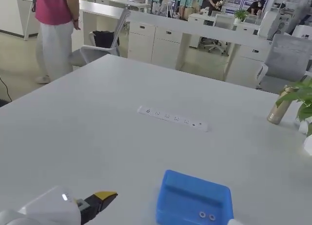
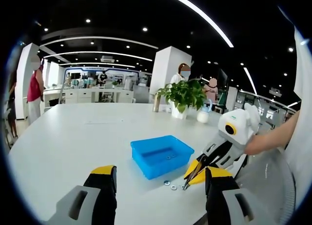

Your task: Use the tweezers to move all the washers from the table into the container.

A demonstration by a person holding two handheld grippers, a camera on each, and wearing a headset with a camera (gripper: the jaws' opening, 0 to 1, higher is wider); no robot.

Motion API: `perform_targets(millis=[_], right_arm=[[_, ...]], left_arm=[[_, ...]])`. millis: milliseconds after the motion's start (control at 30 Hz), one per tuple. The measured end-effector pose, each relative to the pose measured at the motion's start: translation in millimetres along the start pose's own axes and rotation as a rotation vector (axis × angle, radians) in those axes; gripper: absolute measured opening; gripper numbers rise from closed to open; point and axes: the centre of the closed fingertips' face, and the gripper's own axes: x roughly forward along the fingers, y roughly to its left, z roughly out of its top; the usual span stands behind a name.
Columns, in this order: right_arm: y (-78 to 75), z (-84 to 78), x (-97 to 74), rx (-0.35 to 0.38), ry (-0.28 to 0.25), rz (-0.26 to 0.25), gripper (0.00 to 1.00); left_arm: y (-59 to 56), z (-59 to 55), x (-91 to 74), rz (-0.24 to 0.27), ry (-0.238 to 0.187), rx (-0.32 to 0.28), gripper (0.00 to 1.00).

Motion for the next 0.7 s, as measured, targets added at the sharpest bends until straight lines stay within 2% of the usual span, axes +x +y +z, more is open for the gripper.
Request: perform_targets(millis=[133, 333, 367, 533, 600, 700], right_arm=[[-0.6, 8.0, -7.6, 0.032, -0.036, -0.015, 0.03], [-19.9, 30.5, -27.5, 0.067, -0.105, -0.062, 0.03], [-28.1, 39.9, -34.5, 0.091, -0.136, -0.077, 0.03], [-64.2, 58.5, -49.6, 0.182, -0.236, -0.132, 0.03], [-81.2, 60.1, -52.1, 0.241, -0.265, -0.153, 0.03], [-100.6, 58.6, -53.4, 0.302, -0.281, -0.181, 0.03]], left_arm=[[-0.1, -0.3, 0.1, -0.001, 0.001, 0.0, 0.75], [-0.1, -0.6, 0.2, -0.001, 0.003, 0.002, 0.74], [0.1, -0.9, 0.1, -0.001, 0.004, 0.002, 0.74], [-0.1, -0.3, 0.1, -0.002, 0.001, 0.0, 0.74], [-0.1, 0.4, 0.0, -0.002, -0.003, 0.0, 0.74], [0.6, 0.3, -0.2, 0.001, -0.002, -0.001, 0.74]])
